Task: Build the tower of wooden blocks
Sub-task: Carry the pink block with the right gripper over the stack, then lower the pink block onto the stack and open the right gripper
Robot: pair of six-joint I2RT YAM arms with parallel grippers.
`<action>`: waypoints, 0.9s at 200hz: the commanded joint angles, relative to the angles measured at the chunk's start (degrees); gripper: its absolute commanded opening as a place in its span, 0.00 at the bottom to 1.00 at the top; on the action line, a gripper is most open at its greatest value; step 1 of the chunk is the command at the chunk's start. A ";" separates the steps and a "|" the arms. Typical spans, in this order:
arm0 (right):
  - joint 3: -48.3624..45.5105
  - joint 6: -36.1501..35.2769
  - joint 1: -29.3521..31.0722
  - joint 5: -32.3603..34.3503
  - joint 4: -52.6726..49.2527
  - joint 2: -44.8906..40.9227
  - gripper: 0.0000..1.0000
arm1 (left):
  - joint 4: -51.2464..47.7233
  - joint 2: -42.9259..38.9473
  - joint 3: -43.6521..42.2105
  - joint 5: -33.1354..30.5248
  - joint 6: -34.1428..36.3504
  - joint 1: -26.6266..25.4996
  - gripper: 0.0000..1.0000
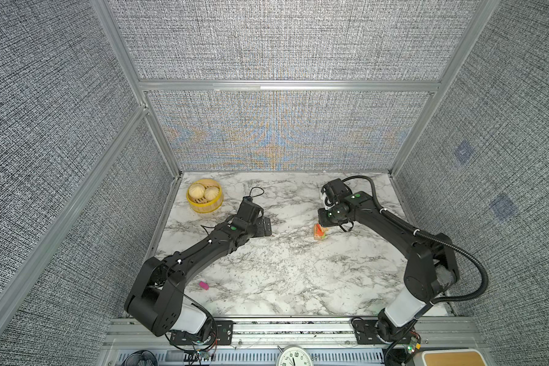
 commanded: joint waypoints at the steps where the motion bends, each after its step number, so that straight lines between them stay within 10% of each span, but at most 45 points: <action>1: 0.16 0.12 0.06 0.75 0.34 0.43 0.27 | 1.05 -0.03 -0.15 0.14 0.20 -0.03 0.99; 180: 1.94 0.30 -1.06 -0.13 0.81 3.32 0.30 | 2.49 0.87 -0.41 1.87 -0.16 -0.03 0.99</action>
